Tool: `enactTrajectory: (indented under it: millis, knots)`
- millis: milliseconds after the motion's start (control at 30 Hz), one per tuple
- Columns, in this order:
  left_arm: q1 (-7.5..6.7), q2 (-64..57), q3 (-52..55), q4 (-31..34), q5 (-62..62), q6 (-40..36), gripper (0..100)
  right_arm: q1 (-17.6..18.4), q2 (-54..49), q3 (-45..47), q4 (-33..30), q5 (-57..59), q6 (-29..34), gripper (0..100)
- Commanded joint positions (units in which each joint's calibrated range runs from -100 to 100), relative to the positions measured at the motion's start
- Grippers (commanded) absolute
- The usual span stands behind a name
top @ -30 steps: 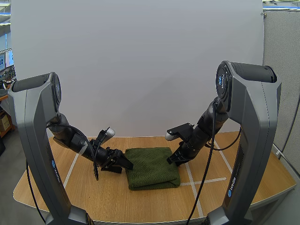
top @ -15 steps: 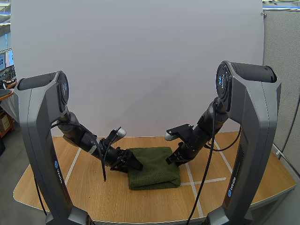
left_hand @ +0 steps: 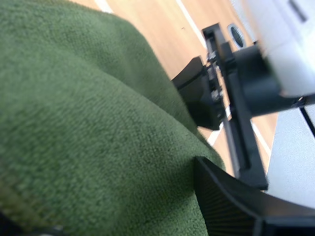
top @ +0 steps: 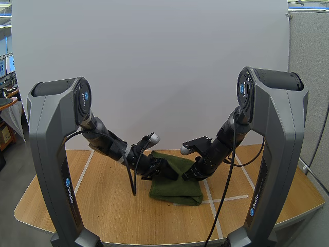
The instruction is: Fold the towel
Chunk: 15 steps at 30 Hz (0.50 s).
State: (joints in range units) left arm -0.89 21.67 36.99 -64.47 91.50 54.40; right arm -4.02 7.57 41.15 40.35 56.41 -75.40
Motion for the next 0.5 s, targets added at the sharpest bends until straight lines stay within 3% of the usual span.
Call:
enactTrajectory:
  millis: [0, 367, 467]
  knots:
    - [-2.10, -0.07, -0.93, -4.13, 1.45, -0.20, 99, 0.05, 0.85, 0.47, -1.16, 3.19, -0.27, 0]
    - [-3.10, 0.04, -0.93, -5.46, -0.36, -0.20, 96, 0.05, 0.85, 0.47, -0.88, 3.29, -0.27, 0]
    - [-3.10, 0.04, -0.93, -6.23, -1.52, -0.20, 73, 0.05, 0.85, 0.47, -0.88, 3.29, -0.27, 0]
